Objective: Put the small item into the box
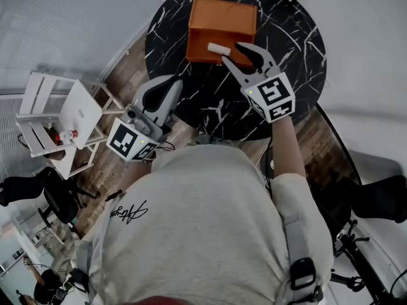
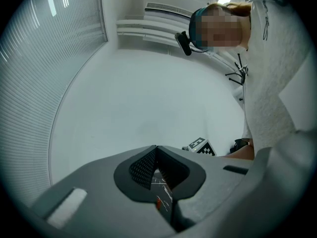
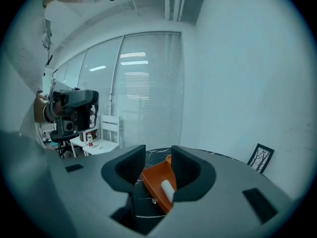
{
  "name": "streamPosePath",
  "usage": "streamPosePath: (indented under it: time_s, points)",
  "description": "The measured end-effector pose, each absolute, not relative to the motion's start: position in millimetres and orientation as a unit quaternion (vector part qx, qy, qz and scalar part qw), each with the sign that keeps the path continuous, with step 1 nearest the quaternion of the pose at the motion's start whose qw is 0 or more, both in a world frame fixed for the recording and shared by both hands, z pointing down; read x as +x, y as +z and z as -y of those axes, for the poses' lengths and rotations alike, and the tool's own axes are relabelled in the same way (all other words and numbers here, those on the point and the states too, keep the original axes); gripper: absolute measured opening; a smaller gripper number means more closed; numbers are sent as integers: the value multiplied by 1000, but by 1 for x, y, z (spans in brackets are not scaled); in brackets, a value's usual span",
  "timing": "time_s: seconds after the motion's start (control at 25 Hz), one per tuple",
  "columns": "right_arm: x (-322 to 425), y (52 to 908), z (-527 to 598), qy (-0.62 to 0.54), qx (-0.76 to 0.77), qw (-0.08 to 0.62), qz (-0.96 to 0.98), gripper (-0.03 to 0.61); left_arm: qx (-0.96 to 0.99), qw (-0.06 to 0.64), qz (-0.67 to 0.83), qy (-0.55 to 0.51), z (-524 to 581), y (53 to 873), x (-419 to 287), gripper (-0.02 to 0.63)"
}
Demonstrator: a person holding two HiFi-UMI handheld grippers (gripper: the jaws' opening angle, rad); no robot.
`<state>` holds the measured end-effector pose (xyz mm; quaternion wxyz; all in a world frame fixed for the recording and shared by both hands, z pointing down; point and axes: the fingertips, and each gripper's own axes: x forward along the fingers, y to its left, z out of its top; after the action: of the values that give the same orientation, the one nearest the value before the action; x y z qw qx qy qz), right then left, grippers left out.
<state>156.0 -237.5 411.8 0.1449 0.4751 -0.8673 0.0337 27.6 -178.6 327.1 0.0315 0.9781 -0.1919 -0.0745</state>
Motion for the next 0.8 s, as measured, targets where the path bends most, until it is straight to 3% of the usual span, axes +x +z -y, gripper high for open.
streamPosePath:
  time_s: [0.8]
  points:
    - [148,363,204,13,473,73,878,160,982,29,172,-69,184,328,37,3]
